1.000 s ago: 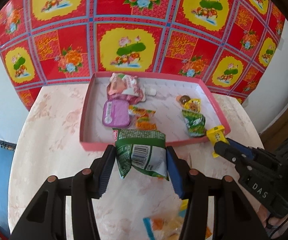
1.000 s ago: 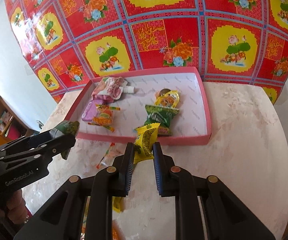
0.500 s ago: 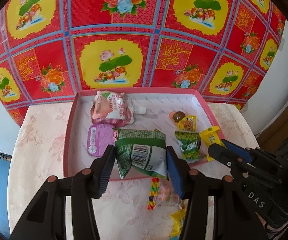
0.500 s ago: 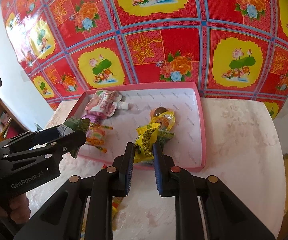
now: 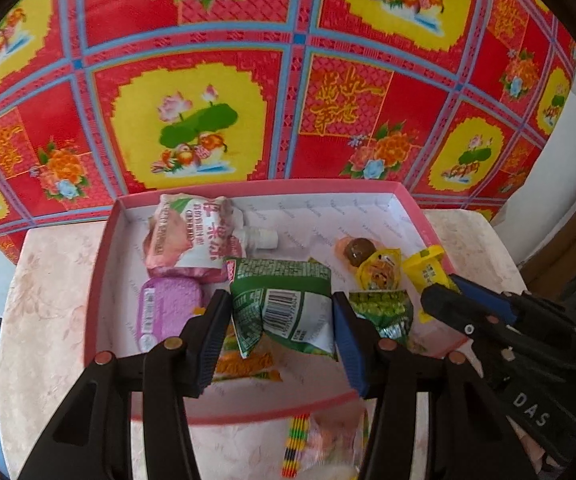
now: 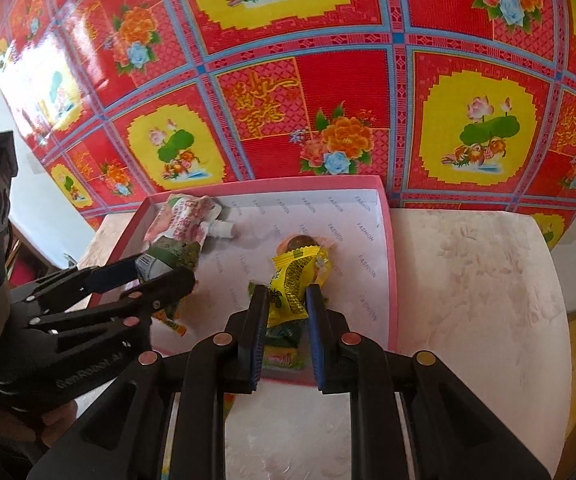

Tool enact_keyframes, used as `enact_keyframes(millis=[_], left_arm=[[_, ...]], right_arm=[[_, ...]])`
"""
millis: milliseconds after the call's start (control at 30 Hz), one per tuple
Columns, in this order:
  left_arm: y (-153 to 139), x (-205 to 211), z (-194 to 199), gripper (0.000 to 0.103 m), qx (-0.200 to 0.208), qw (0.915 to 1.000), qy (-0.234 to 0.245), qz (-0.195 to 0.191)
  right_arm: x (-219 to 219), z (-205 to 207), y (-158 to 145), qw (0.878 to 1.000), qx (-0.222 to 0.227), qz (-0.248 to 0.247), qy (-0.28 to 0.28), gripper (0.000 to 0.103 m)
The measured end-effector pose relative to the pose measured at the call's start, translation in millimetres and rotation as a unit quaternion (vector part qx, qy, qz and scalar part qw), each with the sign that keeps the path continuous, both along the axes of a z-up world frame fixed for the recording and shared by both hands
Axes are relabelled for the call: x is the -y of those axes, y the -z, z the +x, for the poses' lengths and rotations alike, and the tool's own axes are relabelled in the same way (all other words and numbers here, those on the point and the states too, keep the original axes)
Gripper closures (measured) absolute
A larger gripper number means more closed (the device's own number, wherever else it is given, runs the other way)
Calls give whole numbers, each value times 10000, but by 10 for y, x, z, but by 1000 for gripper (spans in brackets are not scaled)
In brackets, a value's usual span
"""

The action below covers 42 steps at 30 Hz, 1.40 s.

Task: Organize snacks
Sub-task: 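Carry the green-and-white bag with the left gripper while the right carries the yellow packet into the tray, then open the left gripper on the green-and-white bag while the right releases the yellow packet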

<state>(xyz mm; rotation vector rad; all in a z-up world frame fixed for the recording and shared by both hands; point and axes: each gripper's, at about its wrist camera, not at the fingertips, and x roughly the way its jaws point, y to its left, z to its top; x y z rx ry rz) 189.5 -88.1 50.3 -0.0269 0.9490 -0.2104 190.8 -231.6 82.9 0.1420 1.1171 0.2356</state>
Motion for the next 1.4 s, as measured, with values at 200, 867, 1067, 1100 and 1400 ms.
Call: enact_keyframes(millis=[200, 867, 1067, 1100, 1400], left_arm=[[117, 66, 114, 49, -97, 9999, 17, 33], [301, 186, 336, 48, -81, 9999, 15, 100], [328, 207, 377, 45, -194, 9998, -3, 95], [334, 205, 382, 44, -204, 9997, -5, 103], [381, 278, 377, 34, -278, 9995, 45, 142]], right_arm=[[45, 136, 49, 10000, 18, -32, 29, 83], [171, 521, 442, 9999, -9, -78, 120, 83], [171, 540, 458, 9999, -7, -85, 128, 83], [170, 542, 458, 9999, -5, -85, 130, 83], [168, 525, 434, 9999, 40, -43, 134, 67]])
